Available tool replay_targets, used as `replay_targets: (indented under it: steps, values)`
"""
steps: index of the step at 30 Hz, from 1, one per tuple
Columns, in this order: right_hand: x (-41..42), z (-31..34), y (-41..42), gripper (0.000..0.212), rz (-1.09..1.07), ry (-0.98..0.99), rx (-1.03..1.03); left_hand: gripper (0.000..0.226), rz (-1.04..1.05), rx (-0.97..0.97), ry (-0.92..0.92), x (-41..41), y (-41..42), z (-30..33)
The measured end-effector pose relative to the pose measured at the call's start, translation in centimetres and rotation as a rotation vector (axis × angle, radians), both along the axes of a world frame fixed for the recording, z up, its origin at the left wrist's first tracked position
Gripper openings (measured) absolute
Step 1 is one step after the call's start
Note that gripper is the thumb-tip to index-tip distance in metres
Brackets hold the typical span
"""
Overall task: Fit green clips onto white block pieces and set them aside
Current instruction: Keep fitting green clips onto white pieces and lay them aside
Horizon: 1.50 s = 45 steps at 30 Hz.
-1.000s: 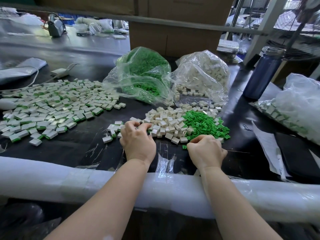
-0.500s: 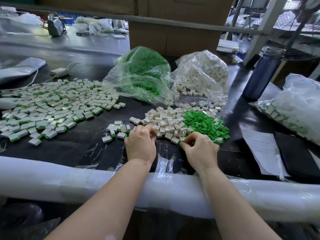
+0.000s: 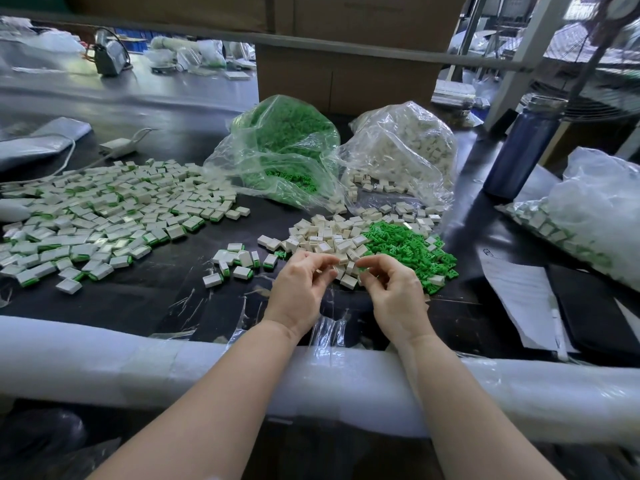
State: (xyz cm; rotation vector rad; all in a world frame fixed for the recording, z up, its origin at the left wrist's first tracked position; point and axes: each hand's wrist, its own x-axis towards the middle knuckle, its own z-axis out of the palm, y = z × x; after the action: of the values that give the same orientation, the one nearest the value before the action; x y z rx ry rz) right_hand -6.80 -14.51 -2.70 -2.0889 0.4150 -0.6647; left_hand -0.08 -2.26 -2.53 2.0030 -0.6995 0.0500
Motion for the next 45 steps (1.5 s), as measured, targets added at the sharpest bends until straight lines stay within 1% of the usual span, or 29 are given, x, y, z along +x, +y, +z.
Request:
replay_targets:
  steps: [5,7,10,14,17,21,24,29,34,37,45]
  values:
    - [0.04,-0.02,-0.01,0.011,-0.001,-0.022,0.084,0.012,-0.089,-0.036,0.135,-0.12,0.02,0.05]
    - [0.06,0.00,-0.01,0.013,0.006,-0.035,0.106,0.013,-0.103,-0.036,0.179,-0.08,0.04,-0.06]
    - [0.01,0.12,-0.08,0.018,0.019,-0.057,0.128,0.016,-0.100,-0.043,0.195,0.12,0.07,-0.31]
    - [-0.19,0.45,-0.15,0.018,0.060,-0.078,0.181,0.017,-0.149,-0.110,0.235,0.14,-0.02,-0.39]
    - [-0.29,0.67,-0.04,0.015,0.102,-0.093,0.231,0.017,-0.175,-0.113,0.240,0.22,-0.05,-0.55]
    - [-0.27,0.69,-0.02,0.015,0.107,-0.093,0.231,0.014,-0.179,-0.112,0.260,0.48,0.02,-0.74]
    - [-0.27,0.61,-0.04,0.014,0.104,-0.088,0.236,0.016,-0.185,-0.114,0.268,0.61,0.03,-0.79]
    - [-0.23,0.57,-0.04,0.020,0.101,-0.095,0.233,0.018,-0.208,-0.102,0.274,0.59,-0.04,-0.81]
    - [-0.08,0.37,-0.04,0.017,0.112,-0.061,0.244,0.014,-0.207,-0.121,0.278,0.54,0.07,-0.65]
    - [-0.05,0.40,-0.06,0.014,0.122,-0.054,0.276,0.017,-0.194,-0.137,0.280,0.48,0.14,-0.51]
    - [-0.17,0.49,0.12,0.016,0.161,-0.028,0.294,0.019,-0.203,-0.150,0.313,0.21,0.13,-0.26]
